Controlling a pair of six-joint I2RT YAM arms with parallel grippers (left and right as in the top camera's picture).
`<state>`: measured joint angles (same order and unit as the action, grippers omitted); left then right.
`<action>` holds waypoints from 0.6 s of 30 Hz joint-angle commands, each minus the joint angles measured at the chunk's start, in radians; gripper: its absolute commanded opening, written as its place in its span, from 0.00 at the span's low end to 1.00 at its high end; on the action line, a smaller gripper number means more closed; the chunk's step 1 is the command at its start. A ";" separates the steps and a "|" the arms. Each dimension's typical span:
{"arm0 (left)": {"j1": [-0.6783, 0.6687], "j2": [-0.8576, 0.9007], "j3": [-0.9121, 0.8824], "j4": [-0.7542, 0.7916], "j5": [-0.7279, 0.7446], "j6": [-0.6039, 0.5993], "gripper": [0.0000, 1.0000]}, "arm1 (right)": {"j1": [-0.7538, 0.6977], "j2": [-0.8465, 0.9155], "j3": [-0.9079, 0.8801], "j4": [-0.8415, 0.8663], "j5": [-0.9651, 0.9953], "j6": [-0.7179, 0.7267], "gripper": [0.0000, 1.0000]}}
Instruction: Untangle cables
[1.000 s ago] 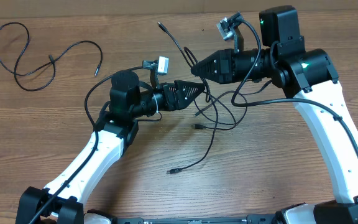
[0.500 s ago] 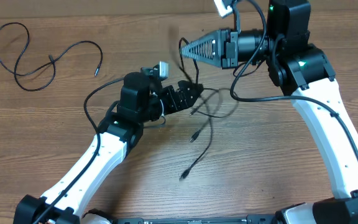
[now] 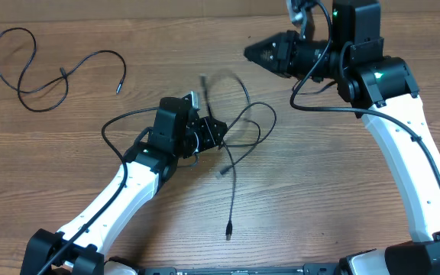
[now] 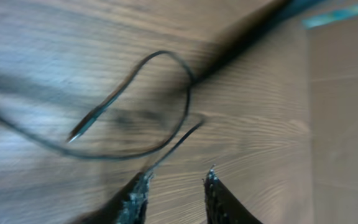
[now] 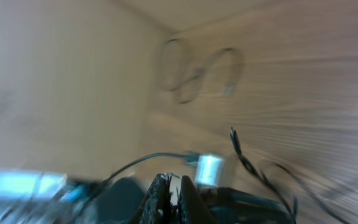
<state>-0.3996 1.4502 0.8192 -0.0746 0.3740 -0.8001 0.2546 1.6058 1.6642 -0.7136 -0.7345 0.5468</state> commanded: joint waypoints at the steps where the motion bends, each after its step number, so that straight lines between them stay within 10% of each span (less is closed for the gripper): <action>1: -0.005 0.003 -0.003 0.059 0.066 0.016 0.28 | -0.008 -0.031 0.025 -0.084 0.270 -0.005 0.06; 7: -0.003 0.003 -0.003 0.063 0.069 -0.020 0.29 | -0.008 -0.031 0.025 -0.244 0.459 -0.005 0.30; 13: -0.003 0.003 -0.003 0.050 0.068 -0.032 0.73 | -0.008 -0.031 0.024 -0.332 0.584 -0.005 0.50; 18: -0.023 0.003 -0.003 0.048 -0.003 -0.183 0.71 | -0.008 -0.031 0.024 -0.348 0.614 -0.005 0.58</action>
<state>-0.4019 1.4517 0.8177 -0.0288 0.4244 -0.8768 0.2546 1.6054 1.6642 -1.0637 -0.1829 0.5449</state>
